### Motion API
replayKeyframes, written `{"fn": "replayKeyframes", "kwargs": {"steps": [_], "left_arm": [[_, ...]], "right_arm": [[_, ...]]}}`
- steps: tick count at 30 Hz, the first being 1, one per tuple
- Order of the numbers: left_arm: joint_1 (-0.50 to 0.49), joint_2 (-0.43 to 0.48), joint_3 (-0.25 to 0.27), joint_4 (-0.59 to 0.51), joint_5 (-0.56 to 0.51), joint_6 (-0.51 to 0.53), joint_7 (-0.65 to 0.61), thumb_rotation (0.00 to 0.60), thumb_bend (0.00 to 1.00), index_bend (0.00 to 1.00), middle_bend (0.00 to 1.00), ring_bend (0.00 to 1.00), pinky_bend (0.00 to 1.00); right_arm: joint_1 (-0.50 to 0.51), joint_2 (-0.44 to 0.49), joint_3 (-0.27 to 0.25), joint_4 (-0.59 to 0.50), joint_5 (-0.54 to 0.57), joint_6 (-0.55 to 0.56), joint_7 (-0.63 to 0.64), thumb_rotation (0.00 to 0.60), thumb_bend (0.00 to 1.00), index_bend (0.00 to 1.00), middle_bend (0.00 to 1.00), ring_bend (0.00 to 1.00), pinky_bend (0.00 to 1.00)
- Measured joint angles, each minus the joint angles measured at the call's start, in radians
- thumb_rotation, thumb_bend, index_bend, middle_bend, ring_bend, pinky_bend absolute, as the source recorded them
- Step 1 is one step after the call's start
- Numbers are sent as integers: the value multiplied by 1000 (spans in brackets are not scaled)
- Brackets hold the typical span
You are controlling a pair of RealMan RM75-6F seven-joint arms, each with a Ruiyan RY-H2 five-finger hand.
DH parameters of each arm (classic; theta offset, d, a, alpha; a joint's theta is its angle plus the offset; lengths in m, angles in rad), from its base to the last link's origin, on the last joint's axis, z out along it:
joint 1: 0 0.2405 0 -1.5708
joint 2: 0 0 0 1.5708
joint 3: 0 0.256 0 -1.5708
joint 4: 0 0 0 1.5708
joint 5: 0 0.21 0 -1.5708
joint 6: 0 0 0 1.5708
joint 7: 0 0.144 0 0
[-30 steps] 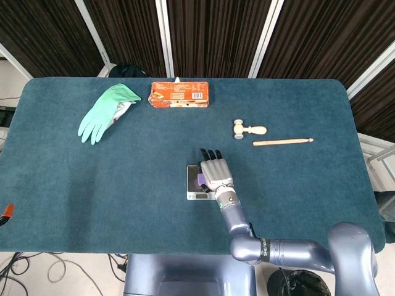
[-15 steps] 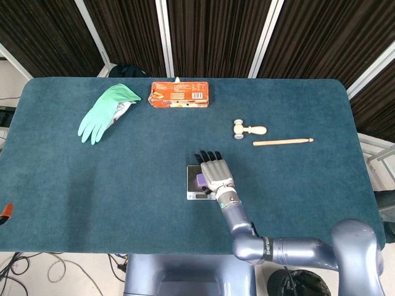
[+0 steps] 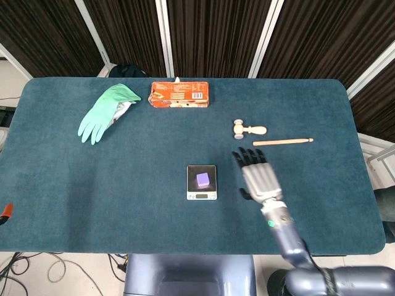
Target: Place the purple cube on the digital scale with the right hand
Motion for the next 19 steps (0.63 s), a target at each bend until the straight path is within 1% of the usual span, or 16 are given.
{"fn": "replayKeyframes", "kwargs": {"steps": [4, 5, 6, 8, 11, 14, 15, 17, 19], "left_arm": [[-1, -4, 2, -1, 3, 0, 9, 600, 263, 102, 0, 0, 0], [-1, -6, 2, -1, 4, 1, 13, 600, 263, 102, 0, 0, 0], [-2, -7, 2, -1, 5, 1, 15, 600, 263, 102, 0, 0, 0], [-3, -10, 3, 1, 4, -1, 18, 600, 264, 102, 0, 0, 0], [-6, -11, 2, 5, -6, -12, 18, 600, 264, 102, 0, 0, 0], [-8, -13, -1, 11, -8, -14, 15, 600, 263, 102, 0, 0, 0], [-9, -13, -1, 13, -7, -14, 13, 600, 263, 102, 0, 0, 0], [-9, -14, -2, 16, -7, -14, 10, 600, 263, 102, 0, 0, 0], [-9, -14, -2, 18, -6, -14, 8, 600, 263, 102, 0, 0, 0]], "right_arm": [[-144, 86, -120, 8, -269, 91, 150, 600, 353, 0, 0, 0, 0], [-193, 109, -158, 20, -348, 128, 201, 600, 353, 0, 0, 0, 0], [-231, 125, -186, 33, -405, 160, 240, 600, 353, 0, 0, 0, 0], [-321, 155, -244, 78, -524, 245, 329, 600, 354, 0, 0, 0, 0], [-428, 173, -304, 170, -642, 356, 437, 600, 353, 0, 0, 0, 0], [-494, 174, -344, 263, -715, 417, 499, 600, 354, 0, 0, 0, 0], [-511, 171, -351, 287, -731, 431, 511, 600, 354, 0, 0, 0, 0], [-545, 160, -355, 328, -753, 457, 524, 600, 354, 0, 0, 0, 0], [-559, 152, -348, 348, -763, 468, 525, 600, 353, 0, 0, 0, 0]]}}
